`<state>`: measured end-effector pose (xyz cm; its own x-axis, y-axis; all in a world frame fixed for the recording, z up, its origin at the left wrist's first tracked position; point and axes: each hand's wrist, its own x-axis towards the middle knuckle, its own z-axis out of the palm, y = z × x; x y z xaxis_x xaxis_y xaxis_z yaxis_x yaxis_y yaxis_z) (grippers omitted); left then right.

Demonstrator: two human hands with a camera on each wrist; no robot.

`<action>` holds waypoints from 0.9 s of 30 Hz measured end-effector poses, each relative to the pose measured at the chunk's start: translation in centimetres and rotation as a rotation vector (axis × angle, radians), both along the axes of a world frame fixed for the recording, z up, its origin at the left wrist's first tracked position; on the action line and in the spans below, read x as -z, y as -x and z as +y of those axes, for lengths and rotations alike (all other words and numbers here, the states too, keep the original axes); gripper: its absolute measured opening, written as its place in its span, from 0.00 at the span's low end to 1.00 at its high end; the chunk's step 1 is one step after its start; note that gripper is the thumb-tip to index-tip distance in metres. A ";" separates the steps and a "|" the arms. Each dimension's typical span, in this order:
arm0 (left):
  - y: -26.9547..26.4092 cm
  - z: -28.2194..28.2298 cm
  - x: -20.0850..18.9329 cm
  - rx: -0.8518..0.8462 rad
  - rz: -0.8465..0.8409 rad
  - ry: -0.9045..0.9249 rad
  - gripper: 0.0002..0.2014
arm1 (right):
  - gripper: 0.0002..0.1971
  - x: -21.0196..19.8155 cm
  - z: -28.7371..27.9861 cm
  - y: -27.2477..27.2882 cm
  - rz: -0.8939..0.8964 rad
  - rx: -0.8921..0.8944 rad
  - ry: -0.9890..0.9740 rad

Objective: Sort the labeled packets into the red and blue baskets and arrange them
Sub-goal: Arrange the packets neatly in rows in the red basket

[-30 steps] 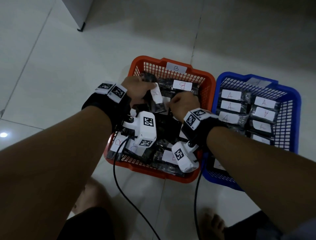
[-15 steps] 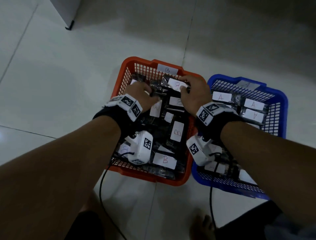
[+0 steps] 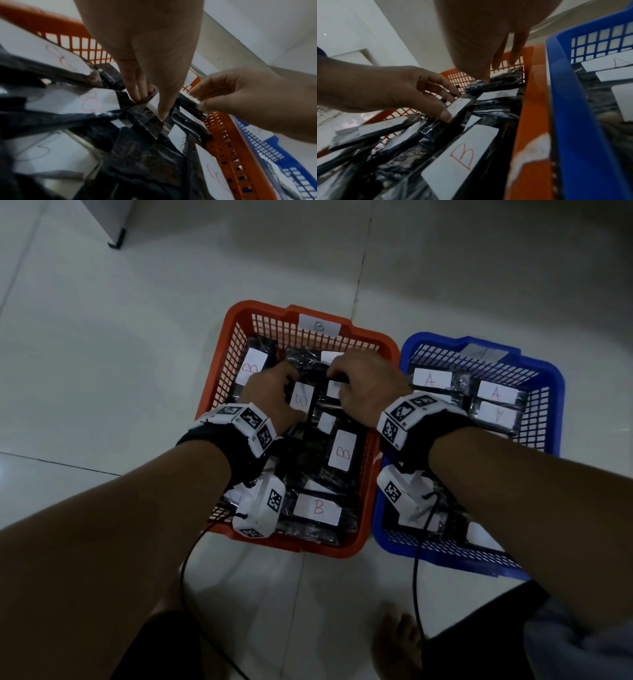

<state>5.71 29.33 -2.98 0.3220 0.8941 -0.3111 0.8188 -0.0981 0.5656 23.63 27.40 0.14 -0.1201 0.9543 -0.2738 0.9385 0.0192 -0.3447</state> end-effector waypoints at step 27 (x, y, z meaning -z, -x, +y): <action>-1.1 -3.8 -3.3 0.562 0.366 0.060 0.14 | 0.07 -3.6 -1.0 -2.5 0.188 -0.060 0.235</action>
<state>6.83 25.57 0.32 0.5980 0.5992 -0.5324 0.7923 -0.5424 0.2795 26.08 26.40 3.71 -0.2439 0.8570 -0.4539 0.8576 -0.0279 -0.5135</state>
